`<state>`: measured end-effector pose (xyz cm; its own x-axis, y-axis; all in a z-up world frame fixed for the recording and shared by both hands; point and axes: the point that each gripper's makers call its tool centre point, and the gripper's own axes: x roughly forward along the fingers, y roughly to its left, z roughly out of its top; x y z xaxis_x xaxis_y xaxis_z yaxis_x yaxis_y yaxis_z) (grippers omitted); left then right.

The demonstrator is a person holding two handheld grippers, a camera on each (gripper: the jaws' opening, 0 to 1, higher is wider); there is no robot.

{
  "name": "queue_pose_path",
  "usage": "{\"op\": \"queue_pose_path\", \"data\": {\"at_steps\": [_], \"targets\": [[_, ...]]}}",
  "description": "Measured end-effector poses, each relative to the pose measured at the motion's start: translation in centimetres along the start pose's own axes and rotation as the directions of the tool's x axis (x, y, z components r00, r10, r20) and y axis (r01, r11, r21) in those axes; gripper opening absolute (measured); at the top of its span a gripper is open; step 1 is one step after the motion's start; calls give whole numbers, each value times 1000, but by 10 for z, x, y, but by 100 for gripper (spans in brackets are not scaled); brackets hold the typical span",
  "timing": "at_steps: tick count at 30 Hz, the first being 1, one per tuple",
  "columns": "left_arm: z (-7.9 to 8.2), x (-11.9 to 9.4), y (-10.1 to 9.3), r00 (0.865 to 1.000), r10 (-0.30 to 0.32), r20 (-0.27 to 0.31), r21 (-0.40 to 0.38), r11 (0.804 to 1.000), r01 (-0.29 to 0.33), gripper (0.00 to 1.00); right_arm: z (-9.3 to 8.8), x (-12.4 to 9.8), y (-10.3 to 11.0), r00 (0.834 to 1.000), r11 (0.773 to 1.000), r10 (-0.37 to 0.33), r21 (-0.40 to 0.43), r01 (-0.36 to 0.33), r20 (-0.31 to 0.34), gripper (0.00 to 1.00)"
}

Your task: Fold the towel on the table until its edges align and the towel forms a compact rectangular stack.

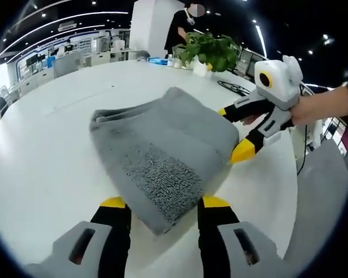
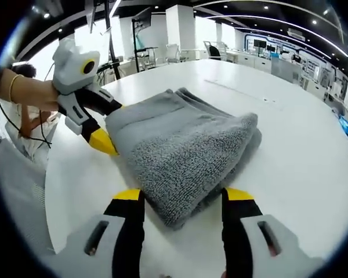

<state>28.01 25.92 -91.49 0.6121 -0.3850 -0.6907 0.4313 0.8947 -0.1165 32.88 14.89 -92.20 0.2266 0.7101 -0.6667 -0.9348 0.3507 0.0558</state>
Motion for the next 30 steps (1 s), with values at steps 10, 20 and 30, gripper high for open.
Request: {"op": "queue_pose_path", "data": {"at_steps": [10,20,30], "targets": [[0,-10,4,999,43,5,-22,999,-43,49,1,-11,8,1000,1000,-11,4,11,-4,52],[14,-48,10,993,90,73,-48,995,-87,51,12,-48,9,996,998,-70,14,69,48,56],[19,-79,-8,983,111,149,-88,991,-99,60,14,-83,17,990,993,-108,60,103,89,59]]}}
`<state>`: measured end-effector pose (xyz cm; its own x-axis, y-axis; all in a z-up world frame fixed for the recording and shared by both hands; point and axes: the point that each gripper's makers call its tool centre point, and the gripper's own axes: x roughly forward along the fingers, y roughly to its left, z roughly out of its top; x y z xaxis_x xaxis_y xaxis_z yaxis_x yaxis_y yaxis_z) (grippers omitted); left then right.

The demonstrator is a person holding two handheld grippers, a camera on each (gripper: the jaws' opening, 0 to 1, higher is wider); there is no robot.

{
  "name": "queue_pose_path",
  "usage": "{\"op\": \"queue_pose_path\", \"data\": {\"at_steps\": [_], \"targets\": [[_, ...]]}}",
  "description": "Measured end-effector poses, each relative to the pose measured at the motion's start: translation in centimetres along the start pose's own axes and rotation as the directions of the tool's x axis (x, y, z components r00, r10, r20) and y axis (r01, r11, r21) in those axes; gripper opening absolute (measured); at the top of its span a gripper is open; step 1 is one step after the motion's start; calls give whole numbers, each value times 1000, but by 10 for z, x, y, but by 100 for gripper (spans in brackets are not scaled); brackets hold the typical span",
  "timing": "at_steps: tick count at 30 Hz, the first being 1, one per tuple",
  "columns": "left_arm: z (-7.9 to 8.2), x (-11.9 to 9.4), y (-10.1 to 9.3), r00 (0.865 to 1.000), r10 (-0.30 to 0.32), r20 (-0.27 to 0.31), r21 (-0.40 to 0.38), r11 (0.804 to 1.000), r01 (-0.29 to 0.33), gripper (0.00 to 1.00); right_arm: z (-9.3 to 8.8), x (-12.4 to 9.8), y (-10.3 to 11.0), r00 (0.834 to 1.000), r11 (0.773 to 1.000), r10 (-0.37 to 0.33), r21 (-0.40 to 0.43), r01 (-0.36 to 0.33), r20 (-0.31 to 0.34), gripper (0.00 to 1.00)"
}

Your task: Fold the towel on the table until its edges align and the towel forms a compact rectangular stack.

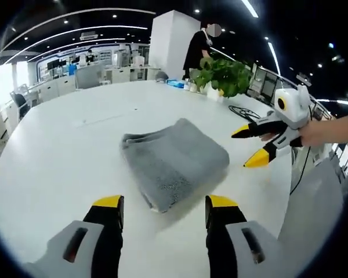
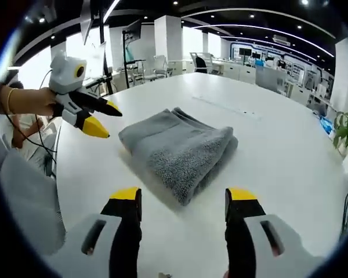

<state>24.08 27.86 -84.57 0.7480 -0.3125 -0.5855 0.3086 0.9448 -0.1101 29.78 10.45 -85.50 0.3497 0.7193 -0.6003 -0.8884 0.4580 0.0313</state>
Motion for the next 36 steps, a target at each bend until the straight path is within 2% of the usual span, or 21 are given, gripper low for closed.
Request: {"op": "queue_pose_path", "data": {"at_steps": [3,8,16,19,21,24,36], "targets": [[-3,-9,-6,1000,1,11,2,1000,-1,65,8,-14,9,999,1000,-16,19,15,38,60],[-8,-26,-11,999,36,21,6,999,-36,79,7,-30,20,998,999,-26,37,25,50,64],[6,-48,-24,992,50,116,-5,999,-50,85,4,-58,42,996,999,-35,39,32,81,66],[6,-54,-28,989,53,140,-7,999,-52,89,2,-66,44,994,998,-45,45,41,98,65],[6,-58,-31,986,55,159,-6,998,-55,93,2,-72,46,990,997,-55,61,48,130,65],[4,-64,-36,983,52,175,-7,999,-52,99,-1,-77,48,989,995,-62,82,51,134,68],[-4,-78,-51,976,68,207,-35,997,-62,99,-8,-101,60,981,989,-92,134,70,171,70]]}}
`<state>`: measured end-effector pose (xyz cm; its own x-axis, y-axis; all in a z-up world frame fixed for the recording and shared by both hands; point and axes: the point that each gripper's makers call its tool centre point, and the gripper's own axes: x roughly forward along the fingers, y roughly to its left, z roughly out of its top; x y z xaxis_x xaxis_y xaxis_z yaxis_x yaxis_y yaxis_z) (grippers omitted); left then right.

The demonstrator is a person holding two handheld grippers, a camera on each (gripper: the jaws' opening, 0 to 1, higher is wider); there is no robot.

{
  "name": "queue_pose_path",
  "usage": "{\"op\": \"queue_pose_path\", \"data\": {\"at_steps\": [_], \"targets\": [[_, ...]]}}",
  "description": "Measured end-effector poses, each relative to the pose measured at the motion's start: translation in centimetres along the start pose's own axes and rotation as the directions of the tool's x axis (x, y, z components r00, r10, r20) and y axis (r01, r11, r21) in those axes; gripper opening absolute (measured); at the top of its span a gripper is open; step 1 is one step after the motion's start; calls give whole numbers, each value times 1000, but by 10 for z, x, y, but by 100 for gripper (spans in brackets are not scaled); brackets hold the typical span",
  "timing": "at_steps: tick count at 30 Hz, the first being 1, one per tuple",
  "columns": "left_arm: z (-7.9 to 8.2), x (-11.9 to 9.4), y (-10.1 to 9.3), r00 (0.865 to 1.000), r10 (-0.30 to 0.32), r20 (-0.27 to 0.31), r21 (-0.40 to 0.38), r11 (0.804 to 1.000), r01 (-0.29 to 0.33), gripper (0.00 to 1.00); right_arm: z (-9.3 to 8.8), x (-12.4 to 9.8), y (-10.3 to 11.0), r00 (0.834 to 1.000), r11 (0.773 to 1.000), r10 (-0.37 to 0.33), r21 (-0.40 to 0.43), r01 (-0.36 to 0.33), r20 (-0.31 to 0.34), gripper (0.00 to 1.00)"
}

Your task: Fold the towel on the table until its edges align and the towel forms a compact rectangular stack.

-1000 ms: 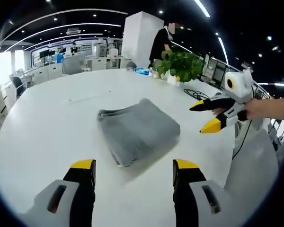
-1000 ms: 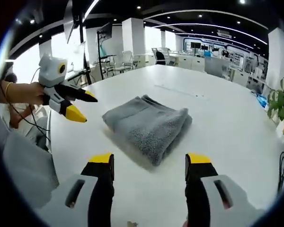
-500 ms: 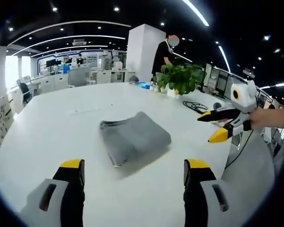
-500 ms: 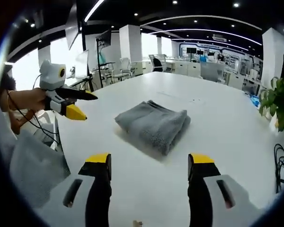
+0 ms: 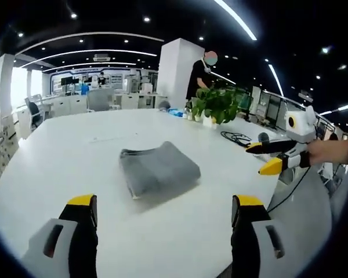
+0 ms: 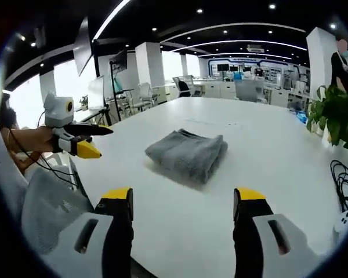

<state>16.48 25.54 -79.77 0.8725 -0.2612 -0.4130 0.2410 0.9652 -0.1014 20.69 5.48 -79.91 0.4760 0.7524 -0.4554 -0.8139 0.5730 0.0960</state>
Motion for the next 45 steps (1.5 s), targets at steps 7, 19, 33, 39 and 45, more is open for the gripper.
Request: {"op": "queue_pose_path", "data": {"at_steps": [7,19,33,39,45], "targets": [[-2,-9,-8,1000,4,-1,1,1000,-4,99,-8,-3,8,1000,1000,21,5,-21,-2,70],[-6,-15,-5,999,33,-11,-5,999,-33,99,-15,0,31,997,997,73,9,-73,-26,68],[-10,-18,0,999,32,-19,-13,999,-32,99,-16,2,32,996,996,82,19,-82,-19,68],[-10,-19,-1,999,33,-21,-16,999,-34,99,-18,1,34,997,997,78,28,-77,-26,68],[-10,-19,1,999,39,-21,-22,999,-40,99,-20,0,28,997,997,69,43,-68,-27,68]]}}
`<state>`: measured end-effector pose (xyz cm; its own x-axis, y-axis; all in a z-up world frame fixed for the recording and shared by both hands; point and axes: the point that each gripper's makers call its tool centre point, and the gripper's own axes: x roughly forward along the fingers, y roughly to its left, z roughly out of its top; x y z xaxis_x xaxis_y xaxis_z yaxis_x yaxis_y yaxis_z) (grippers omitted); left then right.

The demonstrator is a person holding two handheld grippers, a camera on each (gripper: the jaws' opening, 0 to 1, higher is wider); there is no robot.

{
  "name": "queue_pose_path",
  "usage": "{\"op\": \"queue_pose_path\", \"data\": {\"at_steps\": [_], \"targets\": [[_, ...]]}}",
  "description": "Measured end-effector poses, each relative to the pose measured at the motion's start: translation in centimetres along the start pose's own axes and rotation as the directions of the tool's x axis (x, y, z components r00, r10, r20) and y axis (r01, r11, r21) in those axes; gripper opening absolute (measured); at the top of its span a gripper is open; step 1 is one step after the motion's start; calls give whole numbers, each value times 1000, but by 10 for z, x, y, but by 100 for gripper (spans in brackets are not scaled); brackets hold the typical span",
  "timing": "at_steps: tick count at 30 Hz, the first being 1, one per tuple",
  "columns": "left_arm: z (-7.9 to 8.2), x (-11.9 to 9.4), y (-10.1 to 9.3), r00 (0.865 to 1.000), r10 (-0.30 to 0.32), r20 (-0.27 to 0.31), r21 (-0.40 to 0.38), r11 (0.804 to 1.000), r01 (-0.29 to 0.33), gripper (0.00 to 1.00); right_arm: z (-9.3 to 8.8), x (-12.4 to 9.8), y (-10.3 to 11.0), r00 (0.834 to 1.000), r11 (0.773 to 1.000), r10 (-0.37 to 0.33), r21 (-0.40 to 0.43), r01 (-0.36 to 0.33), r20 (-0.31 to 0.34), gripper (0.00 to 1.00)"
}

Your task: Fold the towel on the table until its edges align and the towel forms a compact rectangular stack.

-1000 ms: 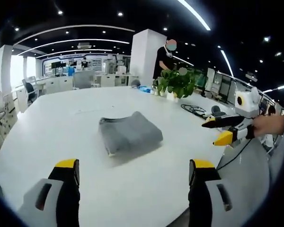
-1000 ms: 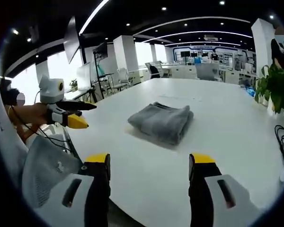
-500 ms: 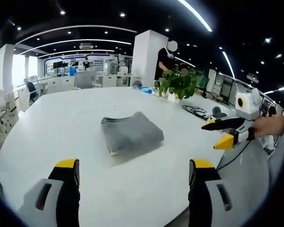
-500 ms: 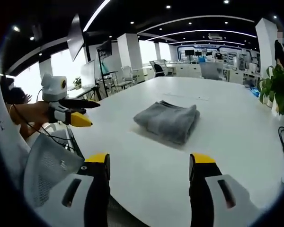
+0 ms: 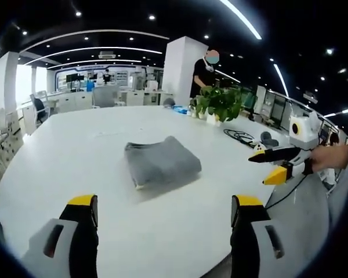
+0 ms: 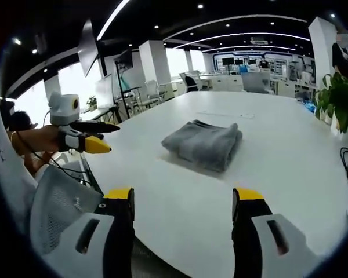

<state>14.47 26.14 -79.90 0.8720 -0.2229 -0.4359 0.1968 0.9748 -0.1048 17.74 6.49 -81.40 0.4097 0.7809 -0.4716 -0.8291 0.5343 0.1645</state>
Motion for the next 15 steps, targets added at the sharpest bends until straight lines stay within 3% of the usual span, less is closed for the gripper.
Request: {"op": "queue_pose_path", "data": {"at_steps": [15], "targets": [[-4,-2,2,1000,-6,-14,-9,1000,5,97,1,1,3,1000,1000,-9,8,9,1,68]]}}
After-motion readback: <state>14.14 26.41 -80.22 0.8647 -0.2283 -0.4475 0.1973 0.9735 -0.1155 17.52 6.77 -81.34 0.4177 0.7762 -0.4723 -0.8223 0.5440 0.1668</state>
